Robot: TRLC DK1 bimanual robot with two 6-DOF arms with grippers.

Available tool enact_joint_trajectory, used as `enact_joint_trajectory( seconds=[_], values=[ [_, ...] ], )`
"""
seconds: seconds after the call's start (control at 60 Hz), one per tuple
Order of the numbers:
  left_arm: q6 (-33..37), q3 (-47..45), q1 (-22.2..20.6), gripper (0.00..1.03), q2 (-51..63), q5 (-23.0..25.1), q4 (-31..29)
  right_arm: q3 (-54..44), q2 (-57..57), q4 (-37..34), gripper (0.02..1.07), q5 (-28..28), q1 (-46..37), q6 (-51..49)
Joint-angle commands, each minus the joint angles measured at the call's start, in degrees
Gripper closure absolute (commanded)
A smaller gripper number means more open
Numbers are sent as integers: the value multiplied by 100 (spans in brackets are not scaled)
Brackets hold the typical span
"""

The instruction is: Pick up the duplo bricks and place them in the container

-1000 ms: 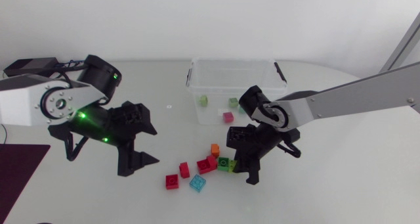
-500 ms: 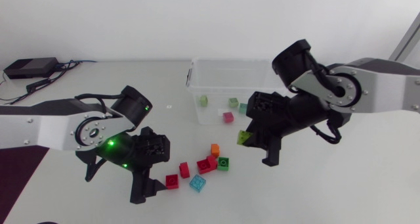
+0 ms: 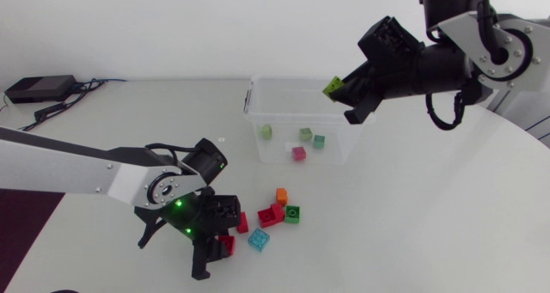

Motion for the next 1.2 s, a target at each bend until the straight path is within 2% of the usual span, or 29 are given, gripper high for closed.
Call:
enact_joint_trajectory(
  seconds=[0.0, 0.217, 0.3, 0.367, 0.4, 0.433, 0.467, 0.483, 0.583, 0.633, 0.833, 0.933, 0.983, 1.183],
  values=[
    [-132, -114, -98, 70, 265, -51, -86, 188, 360, 237, 84, 50, -44, 358],
    [-97, -254, -133, 72, -342, -60, -209, 707, 1362, 835, 81, 481, -106, 692],
    [-97, -254, -98, 72, -552, -60, -226, 865, 1705, 923, 61, 534, -167, 780],
    [-88, -254, -72, 72, -719, -60, -253, 909, 1898, 1064, 56, 630, -176, 815],
    [-88, -245, -72, 72, -790, -51, -279, 918, 1951, 1099, 44, 674, -176, 833],
    [-79, -210, -37, 72, -904, -51, -314, 918, 1959, 1099, 28, 718, -176, 868],
    [-79, -166, 7, 72, -1018, -60, -332, 918, 1951, 1099, 17, 753, -176, 912],
    [-79, -114, 51, 72, -1124, -51, -349, 909, 1942, 1099, 16, 771, -176, 912],
    [26, 405, 341, 72, -1467, -7, -692, 803, 1722, 1055, 14, 780, -176, 912],
    [53, 765, 526, 72, -1528, 213, -815, 671, 1546, 1055, 14, 780, -167, 912],
    [-35, 1934, 798, 71, -1361, 643, -780, -243, 298, 958, 14, 736, 96, 841],
    [-316, 2295, 833, 71, -1220, 740, -384, -735, -361, 677, 14, 569, 360, 666],
    [-607, 2567, 842, 70, -939, 740, 143, -998, -651, 475, 14, 455, 580, 569],
    [-984, 3209, 833, 69, -166, 731, 934, -1658, -967, 35, 14, 323, 1257, 288]
  ],
)
